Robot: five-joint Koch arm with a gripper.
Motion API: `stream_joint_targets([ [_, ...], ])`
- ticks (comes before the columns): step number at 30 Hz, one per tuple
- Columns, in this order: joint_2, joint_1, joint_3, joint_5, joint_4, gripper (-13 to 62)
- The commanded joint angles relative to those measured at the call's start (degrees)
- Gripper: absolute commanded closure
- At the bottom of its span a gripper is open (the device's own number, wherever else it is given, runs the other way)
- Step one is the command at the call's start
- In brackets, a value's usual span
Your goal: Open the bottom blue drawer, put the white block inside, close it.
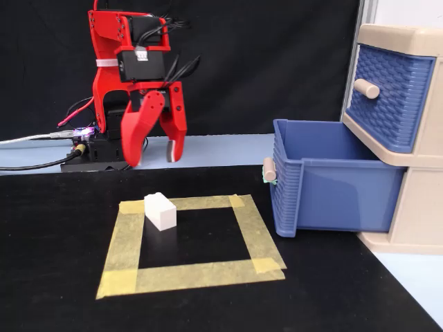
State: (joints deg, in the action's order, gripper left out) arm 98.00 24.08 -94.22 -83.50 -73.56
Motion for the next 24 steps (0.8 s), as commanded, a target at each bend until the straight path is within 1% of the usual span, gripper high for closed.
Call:
stream_joint_targets([
  [1, -0.18, 0.00, 1.85, -0.62, 2.72, 15.7],
  [12, -15.47, -1.14, 0.26, -0.62, 11.78, 15.5],
  [16, -17.58, -2.72, 0.26, -0.44, 13.01, 16.7],
  [17, -17.58, -3.52, 0.18, -0.26, 13.01, 19.2],
  [18, -17.40, -4.04, 0.18, -0.09, 12.92, 23.3],
  [20, -16.08, -4.92, -0.09, -0.18, 12.66, 42.5],
  [21, -13.71, -6.50, -0.09, -0.53, 12.66, 58.1],
  [24, -11.43, -9.40, -0.88, 0.00, 12.48, 57.5],
])
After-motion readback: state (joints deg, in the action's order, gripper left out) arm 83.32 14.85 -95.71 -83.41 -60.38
